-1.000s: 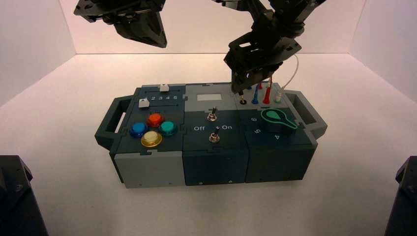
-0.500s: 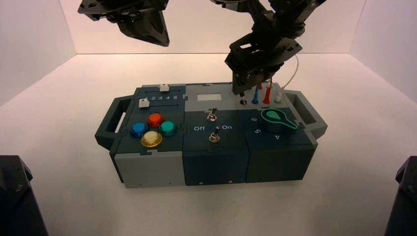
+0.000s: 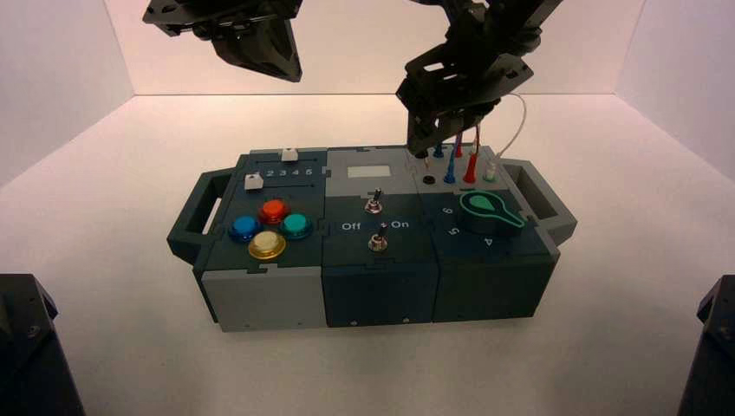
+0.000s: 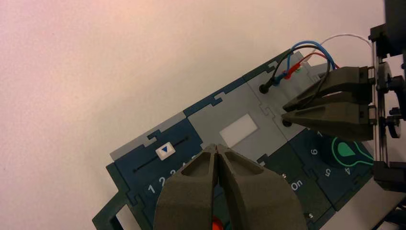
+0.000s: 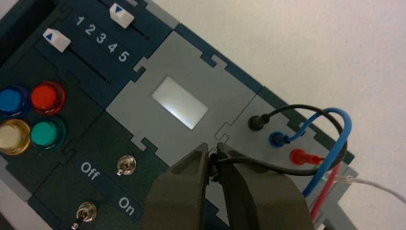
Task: Insert the black wire.
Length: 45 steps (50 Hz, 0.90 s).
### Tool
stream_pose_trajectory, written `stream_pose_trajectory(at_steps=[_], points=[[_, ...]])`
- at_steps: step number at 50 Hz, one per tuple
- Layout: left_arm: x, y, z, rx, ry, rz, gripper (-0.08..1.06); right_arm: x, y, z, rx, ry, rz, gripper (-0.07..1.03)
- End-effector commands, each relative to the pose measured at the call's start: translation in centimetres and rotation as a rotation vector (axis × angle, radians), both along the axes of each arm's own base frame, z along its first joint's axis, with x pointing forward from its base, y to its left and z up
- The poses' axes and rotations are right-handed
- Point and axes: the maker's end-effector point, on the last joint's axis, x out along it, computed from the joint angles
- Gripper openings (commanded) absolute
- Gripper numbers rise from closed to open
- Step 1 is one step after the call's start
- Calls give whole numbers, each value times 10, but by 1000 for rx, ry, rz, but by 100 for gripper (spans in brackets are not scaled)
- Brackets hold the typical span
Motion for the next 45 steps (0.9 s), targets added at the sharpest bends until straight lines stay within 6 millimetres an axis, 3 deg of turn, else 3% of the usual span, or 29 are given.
stream_pose_trajectory(at_steps=[1, 10, 45], points=[[8, -7, 15, -26, -39, -5, -3, 7, 7, 12, 24, -38, 9, -2], [8, -7, 15, -24, -42, -8, -3, 7, 6, 2, 6, -19, 8, -2], [10, -8, 17, -26, -47, -10, -3, 11, 9, -2, -17, -11, 23, -2]])
